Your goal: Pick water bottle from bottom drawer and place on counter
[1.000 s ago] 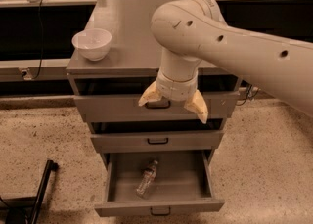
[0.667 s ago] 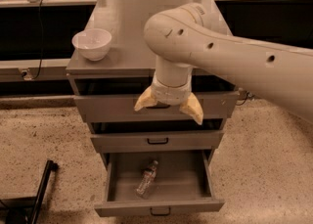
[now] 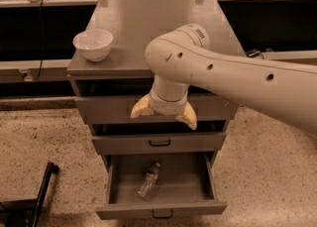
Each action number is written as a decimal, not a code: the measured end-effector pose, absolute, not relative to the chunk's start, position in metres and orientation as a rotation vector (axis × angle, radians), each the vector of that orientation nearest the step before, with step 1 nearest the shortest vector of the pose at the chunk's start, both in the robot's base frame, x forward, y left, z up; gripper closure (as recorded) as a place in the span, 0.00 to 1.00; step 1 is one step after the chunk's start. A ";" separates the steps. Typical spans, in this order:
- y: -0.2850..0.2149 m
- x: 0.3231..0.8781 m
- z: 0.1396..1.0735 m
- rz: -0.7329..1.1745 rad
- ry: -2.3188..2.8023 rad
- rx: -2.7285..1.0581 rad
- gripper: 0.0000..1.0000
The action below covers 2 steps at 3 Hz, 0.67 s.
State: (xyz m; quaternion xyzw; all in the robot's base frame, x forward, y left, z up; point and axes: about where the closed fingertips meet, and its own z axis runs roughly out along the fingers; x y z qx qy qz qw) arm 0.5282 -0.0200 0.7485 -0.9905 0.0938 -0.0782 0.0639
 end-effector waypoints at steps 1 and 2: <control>-0.020 0.528 0.748 -0.236 0.283 -2.991 0.00; -0.008 0.532 0.726 -0.163 0.293 -2.980 0.00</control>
Offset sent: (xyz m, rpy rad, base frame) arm 0.0120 0.0316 -0.0587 0.0534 0.1214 -0.0082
